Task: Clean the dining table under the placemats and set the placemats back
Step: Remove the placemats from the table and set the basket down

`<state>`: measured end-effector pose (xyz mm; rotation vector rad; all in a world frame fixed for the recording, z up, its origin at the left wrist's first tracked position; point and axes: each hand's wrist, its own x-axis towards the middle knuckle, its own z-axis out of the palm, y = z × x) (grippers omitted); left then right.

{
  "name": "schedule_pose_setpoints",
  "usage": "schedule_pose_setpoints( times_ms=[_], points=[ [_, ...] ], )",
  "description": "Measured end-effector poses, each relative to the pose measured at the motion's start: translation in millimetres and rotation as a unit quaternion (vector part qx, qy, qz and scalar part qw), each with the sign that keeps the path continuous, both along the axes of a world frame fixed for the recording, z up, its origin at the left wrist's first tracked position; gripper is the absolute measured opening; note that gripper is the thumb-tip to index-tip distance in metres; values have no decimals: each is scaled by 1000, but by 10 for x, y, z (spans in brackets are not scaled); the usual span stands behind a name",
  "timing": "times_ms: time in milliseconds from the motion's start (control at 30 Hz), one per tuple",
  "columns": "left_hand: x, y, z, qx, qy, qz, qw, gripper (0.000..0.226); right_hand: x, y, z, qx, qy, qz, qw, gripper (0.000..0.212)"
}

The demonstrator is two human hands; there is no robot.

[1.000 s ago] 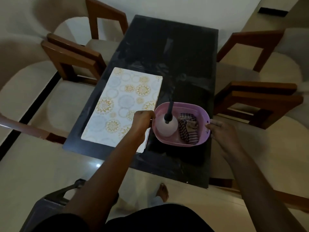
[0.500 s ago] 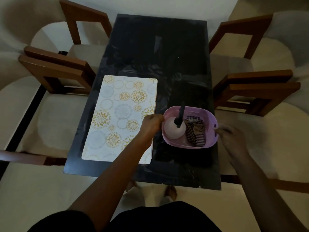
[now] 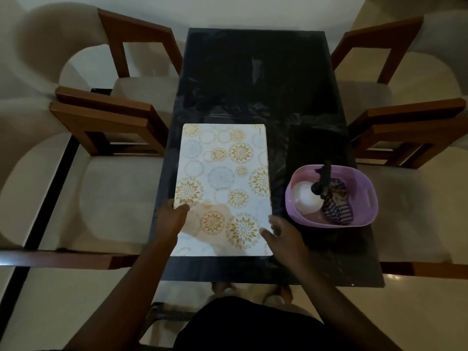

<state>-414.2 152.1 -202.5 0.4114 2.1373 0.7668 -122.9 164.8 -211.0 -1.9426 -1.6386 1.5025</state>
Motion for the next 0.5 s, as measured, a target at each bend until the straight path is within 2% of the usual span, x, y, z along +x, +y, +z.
schedule_pose_setpoints(
  times_ms=[133, 167, 200, 300, 333, 433, 500],
  points=[
    [-74, -9, 28, -1, -30, 13, 999, 13, -262, 202, -144, 12, -26, -39, 999, 63],
    [-91, -3, 44, 4, -31, 21, 999, 13, -295, 242, -156, 5, -33, -47, 998, 65],
    [-120, 3, 36, 1, -31, 19, 999, 20, -318, 275, -168, -4, -39, -54, 998, 67],
    [-251, -18, -154, -5, -36, 13, 999, 69, -346, 335, -235, -24, -58, -69, 996, 62],
    [-299, -21, -246, -8, -38, 14, 999, 73, -339, 349, -273, -23, -63, -69, 995, 57],
    [-284, 1, -60, -10, -82, 26, 996, 41, -360, 414, -273, -29, -62, -91, 994, 41],
    [-292, 21, -4, -16, -102, 31, 994, 26, -374, 470, -275, -37, -62, -108, 992, 46]
  ],
)
